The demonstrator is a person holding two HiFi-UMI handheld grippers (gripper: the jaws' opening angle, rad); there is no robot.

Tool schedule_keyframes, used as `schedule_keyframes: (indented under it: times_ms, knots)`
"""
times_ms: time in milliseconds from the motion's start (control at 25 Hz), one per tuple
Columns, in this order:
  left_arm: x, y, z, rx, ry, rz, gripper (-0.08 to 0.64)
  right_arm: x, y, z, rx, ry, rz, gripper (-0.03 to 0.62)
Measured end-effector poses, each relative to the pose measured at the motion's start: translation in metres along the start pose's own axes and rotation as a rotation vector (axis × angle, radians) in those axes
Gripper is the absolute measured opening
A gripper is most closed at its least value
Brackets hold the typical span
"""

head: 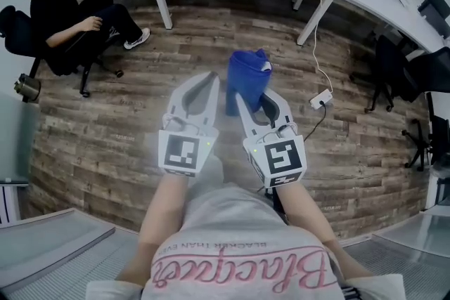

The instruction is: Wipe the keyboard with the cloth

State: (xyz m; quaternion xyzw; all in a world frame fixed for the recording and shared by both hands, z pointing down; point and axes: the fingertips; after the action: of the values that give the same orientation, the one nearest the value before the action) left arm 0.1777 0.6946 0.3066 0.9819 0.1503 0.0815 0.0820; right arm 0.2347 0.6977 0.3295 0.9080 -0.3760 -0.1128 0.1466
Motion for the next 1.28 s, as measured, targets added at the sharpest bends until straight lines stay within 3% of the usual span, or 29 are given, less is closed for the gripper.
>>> schedule_keyframes:
  times_ms: [240,560,1280]
  knots:
    - [-0.061,0.031,-0.01,-0.014,-0.039,0.012,0.008,0.0,0.066,0.024,-0.021,-0.013,0.017,0.092]
    - [-0.126,0.074,-0.002,-0.001,-0.011,0.012,0.008,0.007,0.13,0.058,-0.017,-0.032,0.021,0.092]
    - [-0.19,0.144,-0.002,-0.004,-0.004,-0.005,0.008,0.039,0.221,0.083,-0.007,0.005,0.012,0.092]
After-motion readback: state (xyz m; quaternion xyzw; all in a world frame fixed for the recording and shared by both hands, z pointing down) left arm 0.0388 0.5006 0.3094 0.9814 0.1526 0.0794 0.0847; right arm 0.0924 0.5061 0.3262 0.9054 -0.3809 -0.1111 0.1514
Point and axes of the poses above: the fingertips, and each gripper's own axes: y forward along the fingers, x to its right, z out of its top, and after that the axes turned 13 degrees about -x, right-handed
